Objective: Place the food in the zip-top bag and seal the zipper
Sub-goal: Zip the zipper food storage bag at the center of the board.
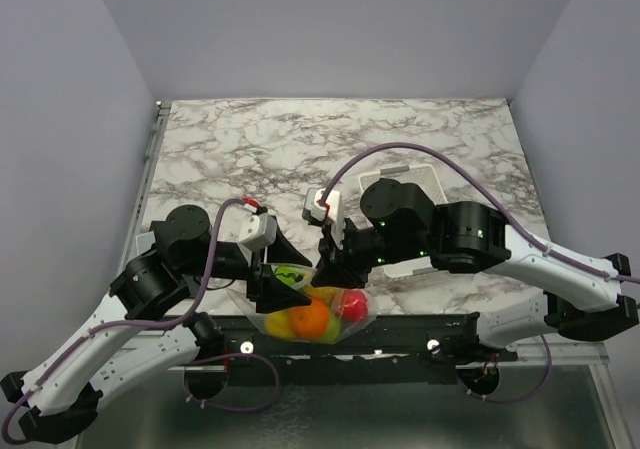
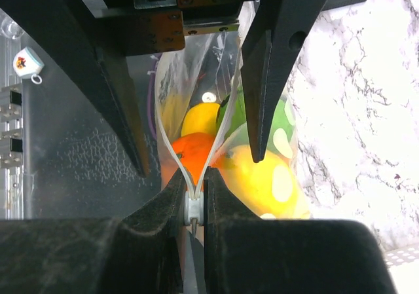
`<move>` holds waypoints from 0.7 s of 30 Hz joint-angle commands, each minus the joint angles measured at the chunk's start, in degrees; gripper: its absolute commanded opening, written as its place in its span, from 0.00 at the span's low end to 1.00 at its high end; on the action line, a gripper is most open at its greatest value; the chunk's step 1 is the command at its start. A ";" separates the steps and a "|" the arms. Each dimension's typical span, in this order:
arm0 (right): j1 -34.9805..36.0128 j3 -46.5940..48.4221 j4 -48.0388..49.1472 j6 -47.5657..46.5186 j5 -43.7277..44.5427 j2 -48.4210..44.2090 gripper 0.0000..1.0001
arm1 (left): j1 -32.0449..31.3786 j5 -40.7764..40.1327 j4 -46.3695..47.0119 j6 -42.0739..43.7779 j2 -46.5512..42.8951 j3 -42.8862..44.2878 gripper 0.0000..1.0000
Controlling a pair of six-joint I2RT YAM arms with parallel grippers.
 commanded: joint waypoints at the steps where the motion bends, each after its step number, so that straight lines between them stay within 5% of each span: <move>1: 0.43 2.72 -0.35 2.34 2.47 -0.03 0.01 | -1.68 -5.98 -3.24 2.33 0.80 1.34 0.72; 10: 0.38 4.47 -3.04 3.43 4.61 0.95 0.01 | -5.02 -13.56 -7.10 4.50 1.56 3.44 0.56; 13: 0.40 4.18 -2.92 3.43 4.77 0.88 0.00 | -5.21 -14.79 -7.41 4.62 1.85 3.67 0.37; 17: 0.38 3.33 -2.40 3.47 5.31 0.79 0.01 | -5.28 -14.91 -7.54 4.89 2.11 4.10 0.00; 21: 0.42 1.89 -0.95 3.40 6.24 0.01 0.03 | -5.32 -12.84 -7.58 5.19 1.91 4.76 0.00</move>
